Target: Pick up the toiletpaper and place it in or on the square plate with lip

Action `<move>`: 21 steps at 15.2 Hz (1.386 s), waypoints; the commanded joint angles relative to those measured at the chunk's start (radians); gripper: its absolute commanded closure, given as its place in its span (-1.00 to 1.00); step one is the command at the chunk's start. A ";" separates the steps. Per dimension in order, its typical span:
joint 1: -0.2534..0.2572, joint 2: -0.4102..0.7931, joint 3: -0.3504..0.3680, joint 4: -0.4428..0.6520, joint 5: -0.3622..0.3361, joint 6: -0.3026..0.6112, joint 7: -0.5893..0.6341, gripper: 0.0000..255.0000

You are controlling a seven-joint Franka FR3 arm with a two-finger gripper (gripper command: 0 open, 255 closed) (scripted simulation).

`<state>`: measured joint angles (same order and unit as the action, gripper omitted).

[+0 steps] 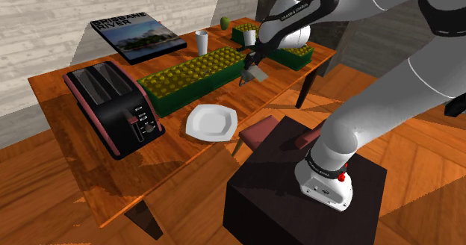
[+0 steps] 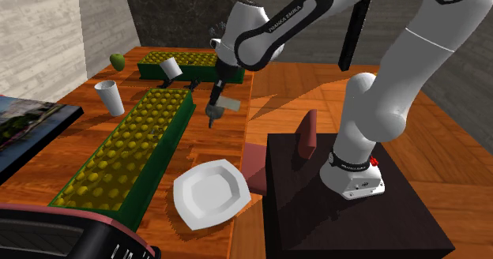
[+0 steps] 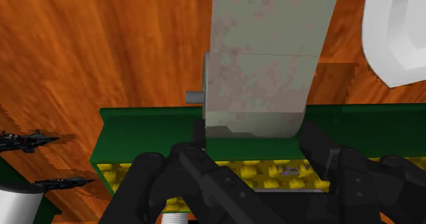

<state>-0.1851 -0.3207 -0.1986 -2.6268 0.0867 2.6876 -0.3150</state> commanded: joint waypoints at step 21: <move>0.112 -0.240 0.543 -0.050 -0.020 -0.179 0.668 1.00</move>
<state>-0.0754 -0.5640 0.3324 -2.6777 0.0653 2.5061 0.3377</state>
